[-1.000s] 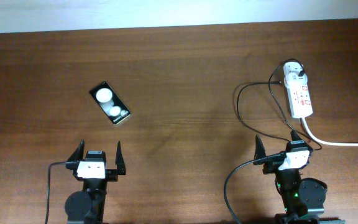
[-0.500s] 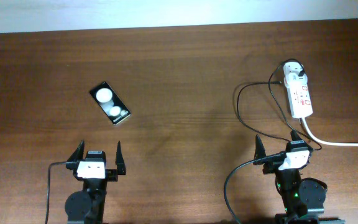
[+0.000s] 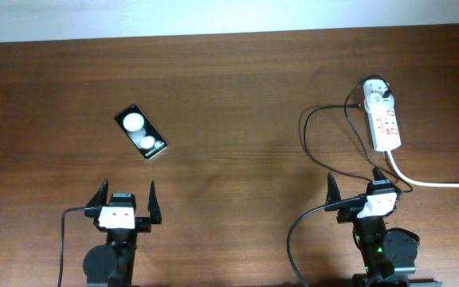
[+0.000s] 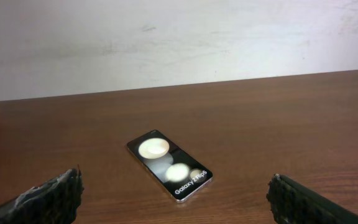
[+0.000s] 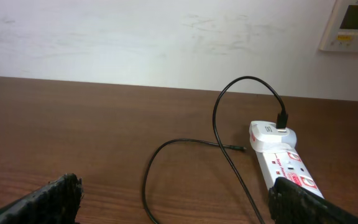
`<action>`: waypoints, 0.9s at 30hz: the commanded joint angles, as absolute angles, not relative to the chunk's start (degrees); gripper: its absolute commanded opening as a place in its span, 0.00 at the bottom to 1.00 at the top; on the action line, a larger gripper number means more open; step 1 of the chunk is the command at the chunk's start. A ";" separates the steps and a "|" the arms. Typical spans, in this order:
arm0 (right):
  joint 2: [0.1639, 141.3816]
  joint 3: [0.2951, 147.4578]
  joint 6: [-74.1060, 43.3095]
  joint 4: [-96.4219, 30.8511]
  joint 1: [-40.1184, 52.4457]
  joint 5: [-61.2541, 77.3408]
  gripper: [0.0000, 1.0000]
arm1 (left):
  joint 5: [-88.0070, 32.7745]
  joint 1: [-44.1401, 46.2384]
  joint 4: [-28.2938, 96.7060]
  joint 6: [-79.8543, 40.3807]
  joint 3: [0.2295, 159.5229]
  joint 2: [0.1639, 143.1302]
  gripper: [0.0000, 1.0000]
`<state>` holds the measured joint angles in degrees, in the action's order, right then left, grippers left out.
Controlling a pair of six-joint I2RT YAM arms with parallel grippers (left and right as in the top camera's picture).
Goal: Plug charger to phone and switch on socket
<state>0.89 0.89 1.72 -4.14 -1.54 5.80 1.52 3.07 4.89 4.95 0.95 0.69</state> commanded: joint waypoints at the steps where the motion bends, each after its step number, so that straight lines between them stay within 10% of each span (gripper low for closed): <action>1: 0.40 0.32 1.72 -4.03 -1.91 5.32 0.99 | 0.89 2.94 4.93 5.48 0.62 0.78 0.99; 27: 0.40 0.32 1.69 -4.03 -1.91 5.32 0.99 | 0.43 2.94 36.69 0.69 31.68 5.72 0.99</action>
<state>0.91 0.89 1.69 -4.10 -1.54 5.80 0.84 3.07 34.81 1.37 26.17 2.44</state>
